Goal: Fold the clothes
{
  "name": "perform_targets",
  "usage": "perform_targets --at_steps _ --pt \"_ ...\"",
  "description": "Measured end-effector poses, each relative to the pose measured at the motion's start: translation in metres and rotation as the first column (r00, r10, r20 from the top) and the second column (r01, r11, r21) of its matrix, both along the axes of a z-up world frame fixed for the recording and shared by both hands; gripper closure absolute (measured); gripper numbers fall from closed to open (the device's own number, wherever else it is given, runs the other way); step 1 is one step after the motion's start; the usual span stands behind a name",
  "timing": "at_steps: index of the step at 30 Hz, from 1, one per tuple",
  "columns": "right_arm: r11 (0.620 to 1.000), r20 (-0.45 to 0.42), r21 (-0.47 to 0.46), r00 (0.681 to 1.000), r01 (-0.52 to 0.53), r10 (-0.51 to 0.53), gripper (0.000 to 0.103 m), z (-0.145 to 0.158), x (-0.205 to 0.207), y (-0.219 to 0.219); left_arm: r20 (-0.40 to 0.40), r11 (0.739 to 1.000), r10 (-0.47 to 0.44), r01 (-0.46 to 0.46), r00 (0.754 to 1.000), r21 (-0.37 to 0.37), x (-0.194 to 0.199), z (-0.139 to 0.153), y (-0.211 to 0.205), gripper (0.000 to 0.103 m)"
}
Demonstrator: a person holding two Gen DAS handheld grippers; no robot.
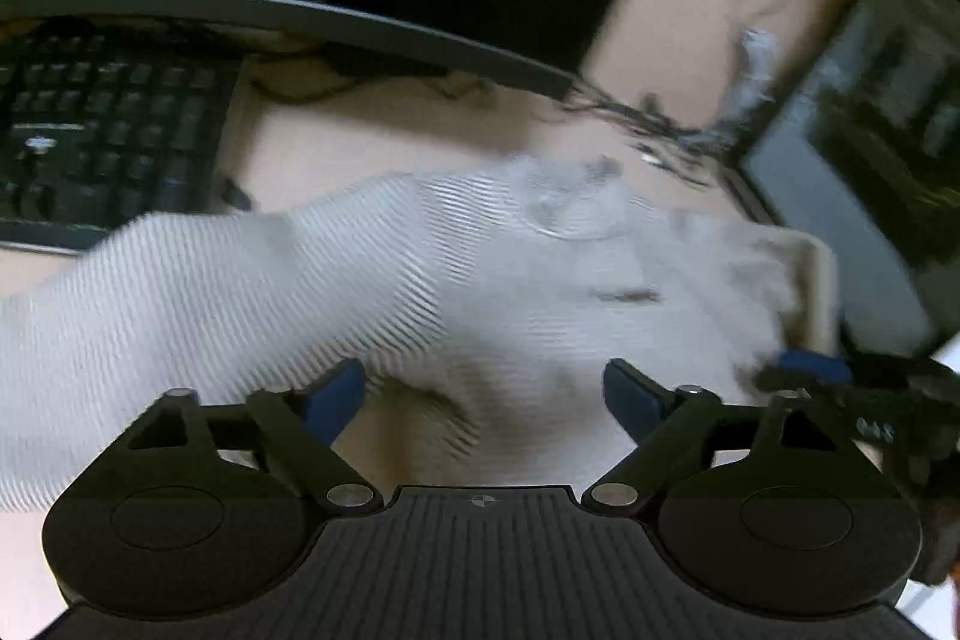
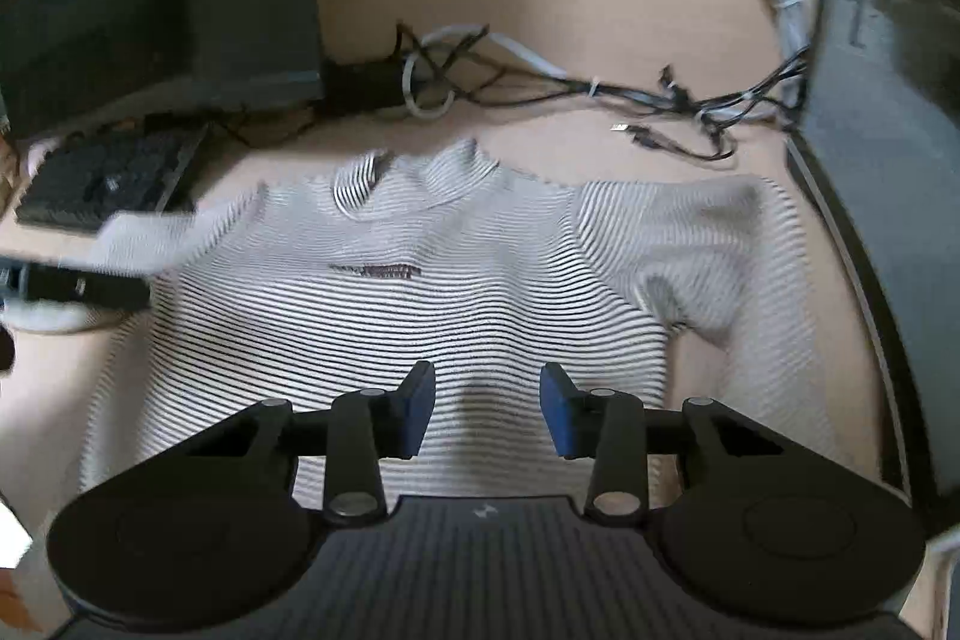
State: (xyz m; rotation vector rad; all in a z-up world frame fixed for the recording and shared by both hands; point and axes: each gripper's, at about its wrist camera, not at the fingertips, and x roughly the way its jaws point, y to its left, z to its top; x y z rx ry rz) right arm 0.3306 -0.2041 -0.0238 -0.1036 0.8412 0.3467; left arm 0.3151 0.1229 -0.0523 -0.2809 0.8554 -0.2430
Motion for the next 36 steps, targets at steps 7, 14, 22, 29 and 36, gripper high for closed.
perform_targets --at_steps 7,14,22,29,36 --pt "0.995 0.001 -0.1 1.0 0.03 -0.031 0.061 -0.001 0.028 -0.007 -0.012 0.98 0.188 -0.187 0.982 0.064 -0.001 0.005 0.04 0.011" --pt "0.955 0.162 -0.175 0.95 -0.238 0.267 0.071 0.025 0.078 0.079 0.012 0.987 0.15 -0.15 0.989 0.055 -0.02 0.031 0.027 0.004" --pt "0.868 0.024 -0.238 0.891 -0.436 0.454 0.068 -0.021 0.131 0.125 0.021 0.974 0.142 -0.144 0.99 0.177 -0.049 0.049 0.013 0.001" --pt "0.904 0.086 -0.155 0.906 -0.399 0.414 0.099 -0.006 0.124 0.114 0.015 0.971 0.156 -0.156 0.988 0.181 -0.051 0.05 0.011 0.001" --pt "0.951 0.209 -0.095 0.929 -0.293 0.307 0.099 0.018 0.144 0.11 -0.008 0.975 0.156 -0.152 0.988 0.159 -0.051 0.045 0.009 0.0"
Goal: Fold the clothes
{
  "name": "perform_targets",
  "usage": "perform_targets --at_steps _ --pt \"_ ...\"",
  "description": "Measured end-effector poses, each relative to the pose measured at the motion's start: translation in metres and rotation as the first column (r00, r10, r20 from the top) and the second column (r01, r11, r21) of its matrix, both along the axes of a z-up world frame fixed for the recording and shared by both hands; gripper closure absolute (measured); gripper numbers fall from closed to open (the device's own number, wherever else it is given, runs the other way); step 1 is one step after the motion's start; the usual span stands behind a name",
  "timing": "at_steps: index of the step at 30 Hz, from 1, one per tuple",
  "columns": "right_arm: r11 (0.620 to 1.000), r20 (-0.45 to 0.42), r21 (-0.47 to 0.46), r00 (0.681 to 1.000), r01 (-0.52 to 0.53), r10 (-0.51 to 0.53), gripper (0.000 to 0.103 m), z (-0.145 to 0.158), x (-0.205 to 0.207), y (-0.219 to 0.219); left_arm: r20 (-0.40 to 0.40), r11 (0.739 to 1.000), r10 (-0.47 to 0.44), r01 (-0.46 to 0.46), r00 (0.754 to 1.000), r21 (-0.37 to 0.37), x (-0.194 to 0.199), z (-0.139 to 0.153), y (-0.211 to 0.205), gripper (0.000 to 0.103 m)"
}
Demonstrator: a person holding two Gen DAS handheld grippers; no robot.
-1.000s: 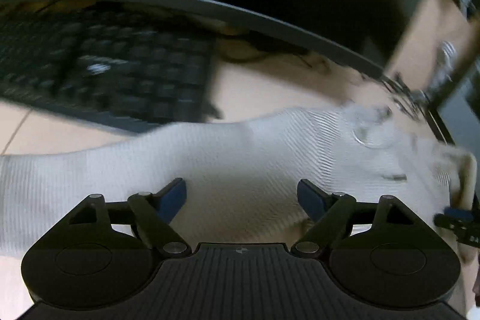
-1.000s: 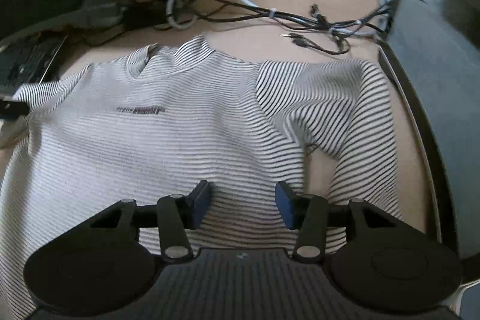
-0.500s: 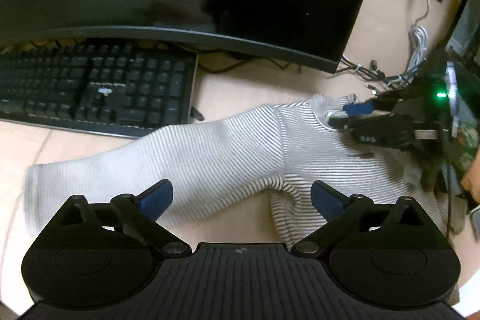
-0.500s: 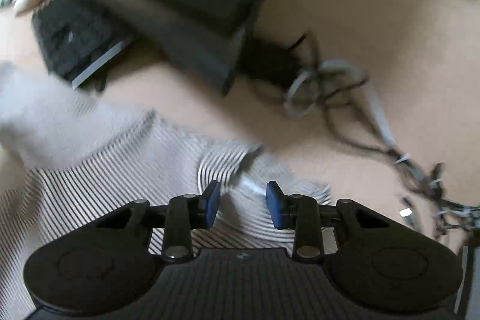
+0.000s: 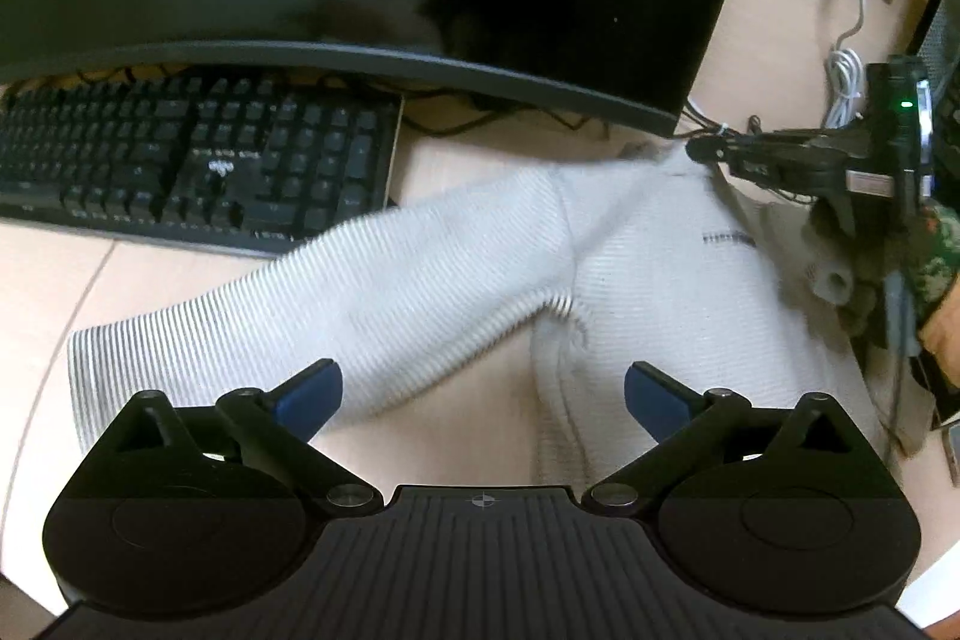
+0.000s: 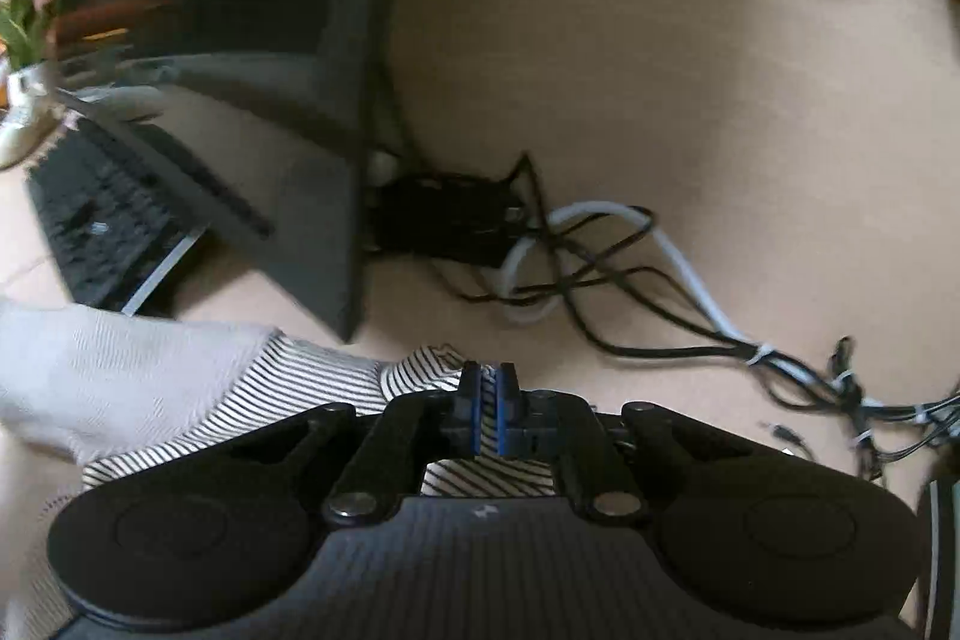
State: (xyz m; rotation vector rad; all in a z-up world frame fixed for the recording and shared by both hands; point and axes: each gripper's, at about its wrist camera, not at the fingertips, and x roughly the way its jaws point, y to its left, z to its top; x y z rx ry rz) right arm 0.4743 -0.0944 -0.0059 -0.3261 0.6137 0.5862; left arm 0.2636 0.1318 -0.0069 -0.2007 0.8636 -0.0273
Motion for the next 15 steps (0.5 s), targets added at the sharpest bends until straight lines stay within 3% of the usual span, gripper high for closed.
perform_targets --at_steps 4,6,12,15 --pt "0.999 -0.091 -0.046 0.995 0.027 -0.032 0.098 -0.033 0.016 0.004 -0.042 0.999 -0.031 0.03 0.999 -0.03 -0.003 -0.012 -0.006 0.0" --pt "0.997 -0.094 -0.06 0.994 0.054 -0.06 0.096 -0.043 0.014 0.001 -0.059 0.997 -0.061 0.058 0.996 -0.046 -0.007 -0.016 -0.01 0.0" --pt "0.997 -0.026 0.055 0.998 0.062 -0.061 0.087 0.011 -0.052 -0.051 -0.036 0.968 -0.241 0.238 0.97 -0.083 -0.02 -0.025 -0.032 0.002" --pt "0.997 -0.037 0.066 0.999 0.038 -0.036 0.079 0.027 -0.105 -0.082 -0.058 0.951 -0.302 0.297 0.951 -0.084 -0.018 -0.036 -0.044 0.022"
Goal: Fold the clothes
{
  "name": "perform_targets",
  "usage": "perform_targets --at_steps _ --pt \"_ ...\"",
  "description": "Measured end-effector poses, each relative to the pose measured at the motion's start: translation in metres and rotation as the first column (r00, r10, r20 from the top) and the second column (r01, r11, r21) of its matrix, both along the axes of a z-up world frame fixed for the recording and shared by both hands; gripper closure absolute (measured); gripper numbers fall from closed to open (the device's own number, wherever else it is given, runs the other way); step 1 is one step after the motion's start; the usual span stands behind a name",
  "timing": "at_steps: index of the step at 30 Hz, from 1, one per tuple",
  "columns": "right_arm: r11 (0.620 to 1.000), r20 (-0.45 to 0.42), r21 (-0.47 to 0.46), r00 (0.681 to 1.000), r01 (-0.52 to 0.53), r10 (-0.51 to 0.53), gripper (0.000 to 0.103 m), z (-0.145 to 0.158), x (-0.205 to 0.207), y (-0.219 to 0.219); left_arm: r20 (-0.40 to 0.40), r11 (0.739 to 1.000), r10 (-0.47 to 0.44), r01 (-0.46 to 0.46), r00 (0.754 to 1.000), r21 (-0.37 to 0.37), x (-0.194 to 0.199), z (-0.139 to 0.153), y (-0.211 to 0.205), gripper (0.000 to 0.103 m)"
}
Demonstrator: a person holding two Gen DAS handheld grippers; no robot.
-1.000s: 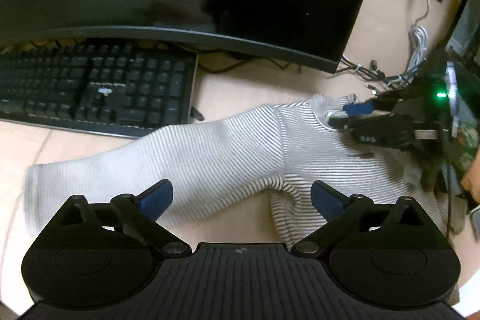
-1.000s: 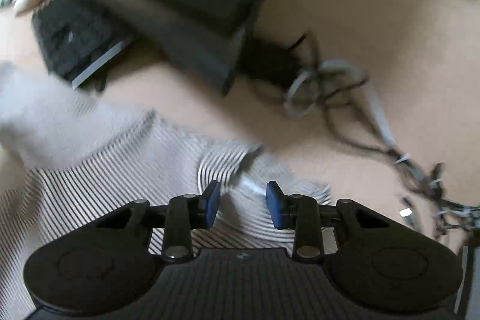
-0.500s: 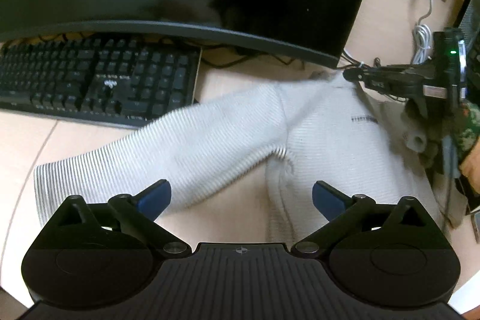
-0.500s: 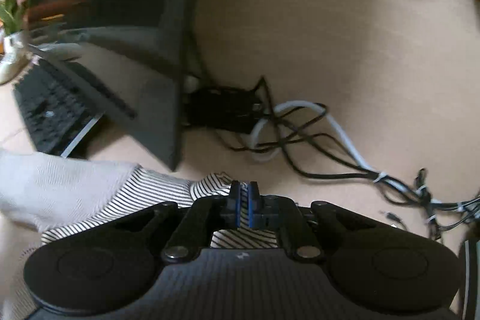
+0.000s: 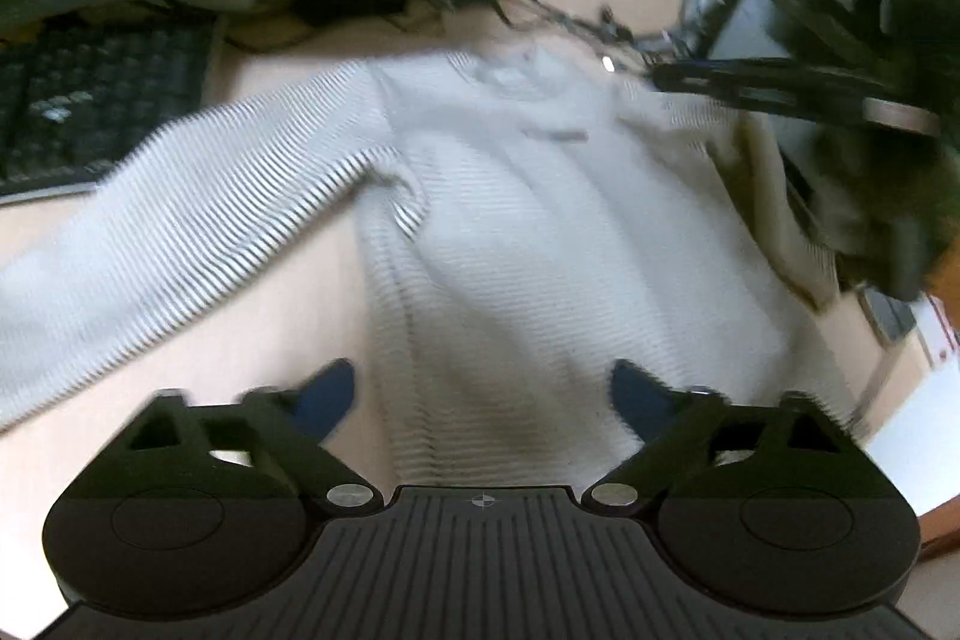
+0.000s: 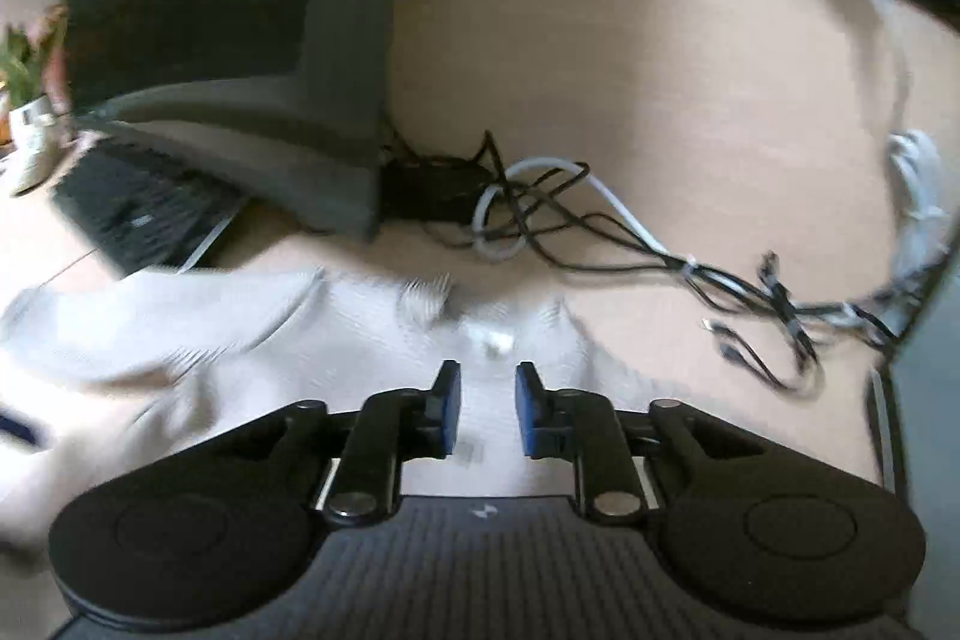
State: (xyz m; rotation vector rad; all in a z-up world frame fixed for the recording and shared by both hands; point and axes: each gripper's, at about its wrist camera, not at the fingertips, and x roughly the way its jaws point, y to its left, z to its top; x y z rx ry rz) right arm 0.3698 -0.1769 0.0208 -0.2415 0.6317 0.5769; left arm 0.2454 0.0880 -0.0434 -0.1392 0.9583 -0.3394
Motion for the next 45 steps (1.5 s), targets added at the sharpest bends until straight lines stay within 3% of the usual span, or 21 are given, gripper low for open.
perform_targets --at_steps 2,5,8,11,12,13,14,18,20,23,27,29,31,33,39,41,43,45 --pt "1.0 -0.035 -0.006 0.999 -0.024 0.023 0.068 0.002 -0.037 -0.016 -0.014 0.999 -0.021 0.022 1.0 0.023 0.003 -0.009 -0.005 0.03" --pt "0.998 -0.119 -0.044 0.992 -0.048 0.042 0.066 -0.018 -0.089 -0.033 0.001 0.995 -0.053 0.053 0.999 0.083 0.004 -0.016 -0.01 0.034" --pt "0.995 -0.211 -0.084 0.977 -0.046 0.027 0.065 -0.044 -0.133 -0.047 0.027 0.981 -0.058 0.051 0.998 0.189 0.003 -0.02 -0.005 0.034" --pt "0.998 -0.237 -0.055 0.97 0.042 -0.054 0.055 -0.047 -0.156 -0.07 0.035 0.979 -0.021 0.013 0.999 0.206 0.004 -0.021 0.013 0.024" --pt "0.996 -0.238 -0.035 0.967 0.08 -0.086 0.053 -0.042 -0.162 -0.078 0.033 0.979 -0.001 -0.006 0.999 0.203 0.005 -0.019 0.017 0.025" --pt "0.992 -0.237 -0.012 0.964 0.123 -0.123 0.052 -0.036 -0.167 -0.088 0.034 0.979 0.019 -0.025 0.999 0.202 0.005 -0.017 0.022 0.033" --pt "0.986 -0.233 0.004 0.959 0.168 -0.162 0.051 -0.03 -0.171 -0.098 0.042 0.98 0.033 -0.04 0.999 0.194 0.004 -0.013 0.025 0.034" --pt "0.966 -0.238 -0.03 0.937 0.257 -0.256 0.051 -0.02 -0.196 -0.126 0.039 1.0 0.017 -0.017 0.999 -0.008 0.001 0.006 0.032 0.028" --pt "0.966 -0.272 -0.048 0.927 0.255 -0.258 0.051 -0.024 -0.211 -0.131 0.034 0.996 -0.023 0.026 0.999 -0.084 0.0 0.01 0.026 0.017" --pt "0.964 -0.287 -0.065 0.921 0.257 -0.265 0.051 -0.034 -0.228 -0.124 0.015 0.988 -0.078 0.079 0.997 -0.129 0.002 0.003 0.013 0.013" --pt "0.946 -0.218 -0.003 0.923 0.324 -0.317 0.052 -0.044 -0.22 -0.101 -0.085 0.976 -0.084 0.065 0.993 -0.208 0.013 -0.016 0.01 0.011" --pt "0.937 -0.146 -0.006 0.927 0.349 -0.346 0.066 -0.044 -0.206 -0.082 -0.112 0.971 -0.08 0.052 0.99 -0.235 0.018 -0.022 0.011 0.009" --pt "0.928 -0.072 -0.059 0.926 0.367 -0.37 0.069 -0.038 -0.187 -0.07 -0.119 0.969 -0.078 0.048 0.99 -0.241 0.02 -0.021 0.013 0.008" --pt "0.93 -0.035 -0.111 0.934 0.349 -0.355 0.064 -0.032 -0.169 -0.063 -0.116 0.971 -0.076 0.046 0.99 -0.236 0.018 -0.02 0.016 0.007" --pt "0.924 -0.057 -0.254 0.949 0.285 -0.309 0.061 -0.048 -0.182 -0.048 -0.107 0.968 -0.083 0.055 0.991 -0.245 0.017 -0.024 0.021 0.007" --pt "0.873 0.037 -0.377 0.947 0.31 -0.32 0.064 -0.054 -0.198 -0.044 -0.109 0.965 -0.09 0.06 0.99 -0.254 0.02 -0.024 0.023 0.007" --pt "0.8 0.189 -0.468 0.927 0.376 -0.325 0.067 -0.048 -0.209 -0.044 -0.108 0.967 -0.108 0.079 0.988 -0.243 0.022 -0.023 0.023 0.007" --pt "0.759 0.335 -0.451 0.877 0.47 -0.344 0.065 -0.017 -0.214 -0.048 -0.104 0.968 -0.129 0.103 0.986 -0.229 0.024 -0.022 0.023 0.008"
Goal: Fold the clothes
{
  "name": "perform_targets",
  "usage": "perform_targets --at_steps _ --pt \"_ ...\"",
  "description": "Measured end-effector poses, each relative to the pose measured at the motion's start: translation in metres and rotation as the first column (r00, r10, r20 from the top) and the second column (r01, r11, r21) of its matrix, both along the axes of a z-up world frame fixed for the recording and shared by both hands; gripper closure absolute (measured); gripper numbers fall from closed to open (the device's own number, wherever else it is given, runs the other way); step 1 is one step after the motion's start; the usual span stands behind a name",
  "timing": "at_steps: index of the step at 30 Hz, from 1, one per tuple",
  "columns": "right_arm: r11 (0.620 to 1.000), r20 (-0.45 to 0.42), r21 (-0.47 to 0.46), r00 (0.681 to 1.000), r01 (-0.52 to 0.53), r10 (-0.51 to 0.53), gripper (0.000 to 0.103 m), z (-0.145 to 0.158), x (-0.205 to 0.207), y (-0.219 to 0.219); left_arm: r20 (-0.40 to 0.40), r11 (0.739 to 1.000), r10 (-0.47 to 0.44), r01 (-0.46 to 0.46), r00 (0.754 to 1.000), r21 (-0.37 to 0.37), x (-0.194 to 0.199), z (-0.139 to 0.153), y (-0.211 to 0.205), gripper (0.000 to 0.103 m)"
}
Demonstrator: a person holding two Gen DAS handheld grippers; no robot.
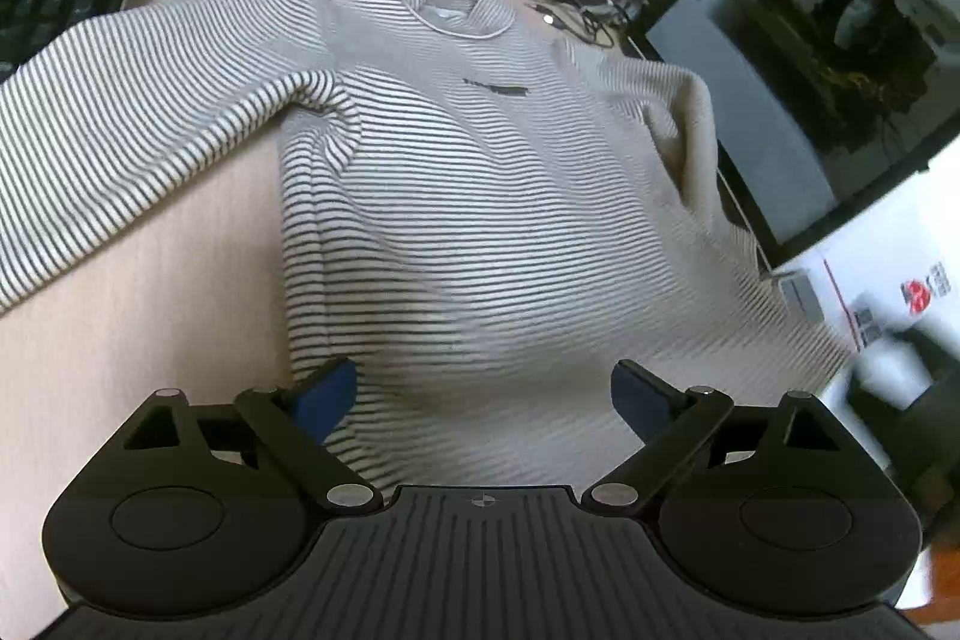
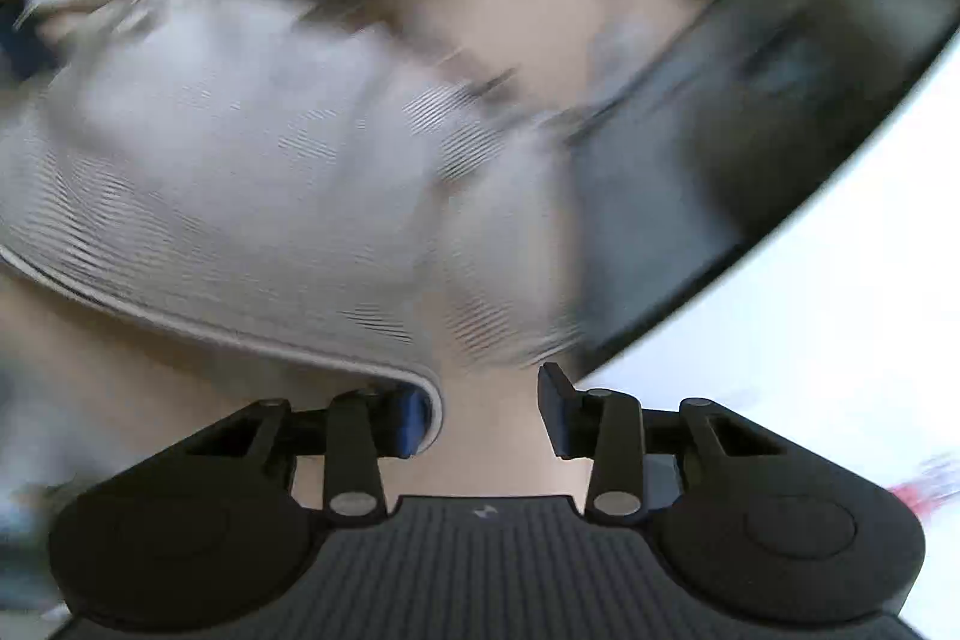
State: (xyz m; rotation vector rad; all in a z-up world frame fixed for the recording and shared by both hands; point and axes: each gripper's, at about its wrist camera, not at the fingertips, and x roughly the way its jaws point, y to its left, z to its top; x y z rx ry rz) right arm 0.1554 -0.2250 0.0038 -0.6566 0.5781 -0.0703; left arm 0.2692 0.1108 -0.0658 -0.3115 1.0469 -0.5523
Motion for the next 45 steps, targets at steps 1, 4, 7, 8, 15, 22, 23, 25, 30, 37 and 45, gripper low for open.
perform_targets --at_steps 1,4,7,8,15,22,23,25,30,37,45 --pt "1.0 0.042 0.027 0.999 0.0 -0.001 0.063 0.019 -0.003 -0.002 0.002 1.0 -0.011 0.011 1.0 0.006 0.001 0.0 0.0 0.009" --pt "0.998 0.048 0.042 0.998 -0.037 0.035 0.052 0.044 -0.018 0.001 0.006 1.0 -0.019 0.019 1.0 0.01 0.004 0.001 0.003 0.009" --pt "0.998 -0.116 0.044 0.992 -0.043 0.048 0.043 0.024 -0.03 -0.006 0.009 1.0 -0.019 0.019 1.0 0.012 0.007 0.0 0.008 0.009" --pt "0.997 -0.179 0.063 0.983 -0.038 0.049 0.042 0.015 -0.034 -0.011 0.007 1.0 -0.024 0.024 1.0 0.01 0.008 0.0 0.008 0.009" --pt "0.952 -0.315 0.305 0.945 0.012 0.089 0.028 0.014 -0.043 -0.045 0.004 0.999 -0.044 0.044 0.999 0.026 0.009 -0.001 0.006 0.007" --pt "0.887 -0.374 0.462 0.91 0.013 0.182 0.018 0.025 -0.023 -0.079 0.082 0.997 -0.035 0.029 0.996 0.076 0.006 0.026 -0.005 0.003" --pt "0.885 -0.389 0.465 0.897 -0.007 0.211 0.016 0.028 -0.023 -0.083 0.103 0.998 -0.019 0.012 0.995 0.068 0.007 0.032 -0.003 0.003" --pt "0.891 -0.421 0.454 0.877 -0.016 0.23 0.009 0.026 -0.019 -0.089 0.122 0.999 0.028 -0.032 0.992 0.036 0.016 0.038 -0.003 0.002" --pt "0.917 -0.514 0.399 0.83 0.009 0.215 0.009 0.003 -0.015 -0.087 0.144 0.999 0.054 -0.054 0.988 -0.005 0.044 0.037 -0.029 0.001" --pt "0.891 -0.398 0.448 0.908 0.071 0.127 0.009 0.017 -0.013 -0.104 0.066 1.0 0.0 -0.002 0.998 0.023 0.055 0.003 -0.061 0.001" --pt "0.653 -0.262 0.756 0.936 0.047 0.237 0.039 -0.019 0.107 -0.053 0.084 0.999 0.037 -0.039 0.996 0.029 0.02 -0.004 -0.038 0.001"
